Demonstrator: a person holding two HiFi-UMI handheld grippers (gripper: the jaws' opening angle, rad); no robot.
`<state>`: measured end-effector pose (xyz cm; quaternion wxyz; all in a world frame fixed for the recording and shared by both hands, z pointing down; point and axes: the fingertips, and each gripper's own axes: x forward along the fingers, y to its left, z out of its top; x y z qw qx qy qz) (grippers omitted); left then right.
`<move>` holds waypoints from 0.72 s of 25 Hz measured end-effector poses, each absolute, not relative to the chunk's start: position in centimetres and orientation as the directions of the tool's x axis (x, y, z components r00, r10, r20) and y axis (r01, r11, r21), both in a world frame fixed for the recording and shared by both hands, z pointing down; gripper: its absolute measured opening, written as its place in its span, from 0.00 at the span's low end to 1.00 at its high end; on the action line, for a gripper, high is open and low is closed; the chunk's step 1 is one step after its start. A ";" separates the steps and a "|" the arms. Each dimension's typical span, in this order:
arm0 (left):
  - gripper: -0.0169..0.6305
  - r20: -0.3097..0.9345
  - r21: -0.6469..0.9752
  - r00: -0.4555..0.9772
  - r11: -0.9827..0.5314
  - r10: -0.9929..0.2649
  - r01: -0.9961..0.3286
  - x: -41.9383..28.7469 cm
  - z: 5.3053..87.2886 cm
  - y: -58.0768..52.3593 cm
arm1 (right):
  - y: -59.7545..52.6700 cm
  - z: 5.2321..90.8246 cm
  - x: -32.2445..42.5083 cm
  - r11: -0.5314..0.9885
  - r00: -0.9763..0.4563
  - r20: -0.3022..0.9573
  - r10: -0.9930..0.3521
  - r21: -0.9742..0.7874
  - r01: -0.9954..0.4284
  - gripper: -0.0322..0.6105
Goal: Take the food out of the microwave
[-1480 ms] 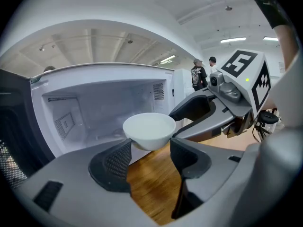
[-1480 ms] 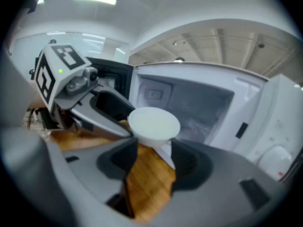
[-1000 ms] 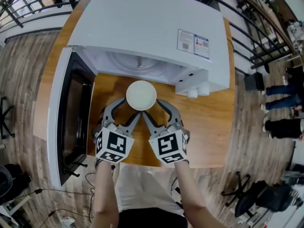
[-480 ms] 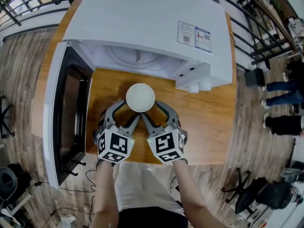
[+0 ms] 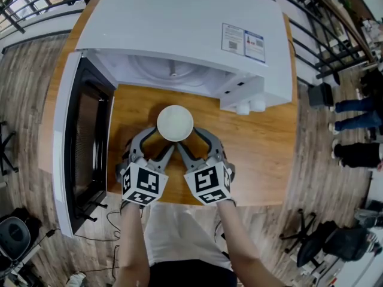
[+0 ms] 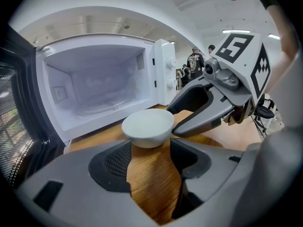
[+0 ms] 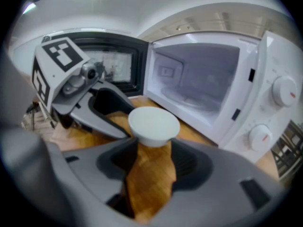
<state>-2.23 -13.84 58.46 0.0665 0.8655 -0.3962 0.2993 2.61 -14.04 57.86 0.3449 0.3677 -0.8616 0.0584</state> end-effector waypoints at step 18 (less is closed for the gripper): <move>0.46 0.575 -0.094 0.511 -0.672 -0.639 -0.734 -2.2 58.8 -13.3 | -13.7 58.3 2.6 0.728 -0.482 0.648 -0.589 0.168 -0.664 0.42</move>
